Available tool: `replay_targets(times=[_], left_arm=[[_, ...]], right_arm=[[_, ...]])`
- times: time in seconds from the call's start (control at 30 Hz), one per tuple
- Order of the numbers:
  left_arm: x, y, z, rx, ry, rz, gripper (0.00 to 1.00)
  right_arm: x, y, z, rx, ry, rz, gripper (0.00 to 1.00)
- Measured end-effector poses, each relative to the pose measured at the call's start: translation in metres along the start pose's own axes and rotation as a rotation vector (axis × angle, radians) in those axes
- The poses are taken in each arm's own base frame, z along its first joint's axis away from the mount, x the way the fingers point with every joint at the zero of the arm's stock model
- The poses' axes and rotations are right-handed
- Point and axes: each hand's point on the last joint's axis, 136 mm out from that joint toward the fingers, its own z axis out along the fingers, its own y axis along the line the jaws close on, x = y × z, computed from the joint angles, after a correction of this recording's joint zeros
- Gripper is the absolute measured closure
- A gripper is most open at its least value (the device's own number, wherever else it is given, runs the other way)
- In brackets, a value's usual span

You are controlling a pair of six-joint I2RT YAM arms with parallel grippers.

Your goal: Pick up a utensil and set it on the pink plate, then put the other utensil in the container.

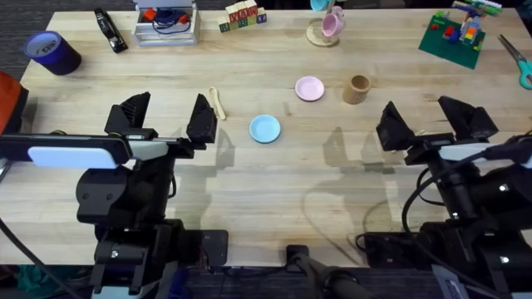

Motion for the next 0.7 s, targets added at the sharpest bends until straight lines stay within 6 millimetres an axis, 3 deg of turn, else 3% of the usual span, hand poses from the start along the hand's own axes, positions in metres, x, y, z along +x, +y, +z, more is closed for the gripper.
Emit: replay_targets(times=[0.7], left_arm=[[0.0,-0.0001,0.0,0.0,0.0,0.0,0.005]], right_arm=[[0.0005,0.0034,-0.0002,-0.02,0.004,0.001,0.006]])
